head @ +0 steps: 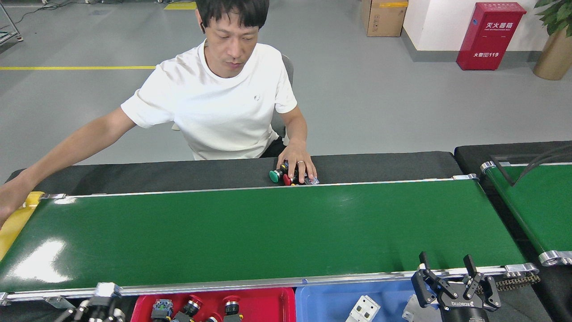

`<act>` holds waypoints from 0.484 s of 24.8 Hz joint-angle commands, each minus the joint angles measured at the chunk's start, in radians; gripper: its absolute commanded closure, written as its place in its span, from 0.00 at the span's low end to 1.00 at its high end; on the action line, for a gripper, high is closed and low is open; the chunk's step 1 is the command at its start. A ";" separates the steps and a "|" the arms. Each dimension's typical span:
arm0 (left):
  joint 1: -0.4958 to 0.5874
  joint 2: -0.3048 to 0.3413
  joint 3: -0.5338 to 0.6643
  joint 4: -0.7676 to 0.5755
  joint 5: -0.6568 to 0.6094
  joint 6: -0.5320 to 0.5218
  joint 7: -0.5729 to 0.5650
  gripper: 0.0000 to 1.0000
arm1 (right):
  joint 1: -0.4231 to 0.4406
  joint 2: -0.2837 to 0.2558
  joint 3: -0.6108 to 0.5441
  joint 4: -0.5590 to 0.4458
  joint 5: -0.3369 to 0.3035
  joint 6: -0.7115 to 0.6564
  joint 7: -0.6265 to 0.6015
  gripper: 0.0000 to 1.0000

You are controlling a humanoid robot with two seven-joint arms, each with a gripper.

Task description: Pick switch part from conveyor to tray

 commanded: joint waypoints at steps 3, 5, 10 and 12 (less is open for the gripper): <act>0.001 -0.058 -0.035 -0.013 -0.152 -0.030 0.026 0.67 | -0.005 -0.009 -0.001 -0.023 0.002 -0.028 -0.001 0.01; -0.002 -0.107 -0.027 -0.013 -0.183 -0.030 0.032 0.42 | -0.005 -0.006 -0.002 -0.026 0.002 -0.071 0.000 0.01; 0.008 -0.130 0.010 -0.013 -0.177 -0.033 0.034 0.00 | 0.012 -0.006 -0.013 -0.029 0.000 -0.112 0.014 0.01; 0.011 -0.148 0.028 -0.013 -0.157 -0.036 0.031 0.00 | 0.017 -0.005 -0.028 -0.030 0.000 -0.109 0.016 0.01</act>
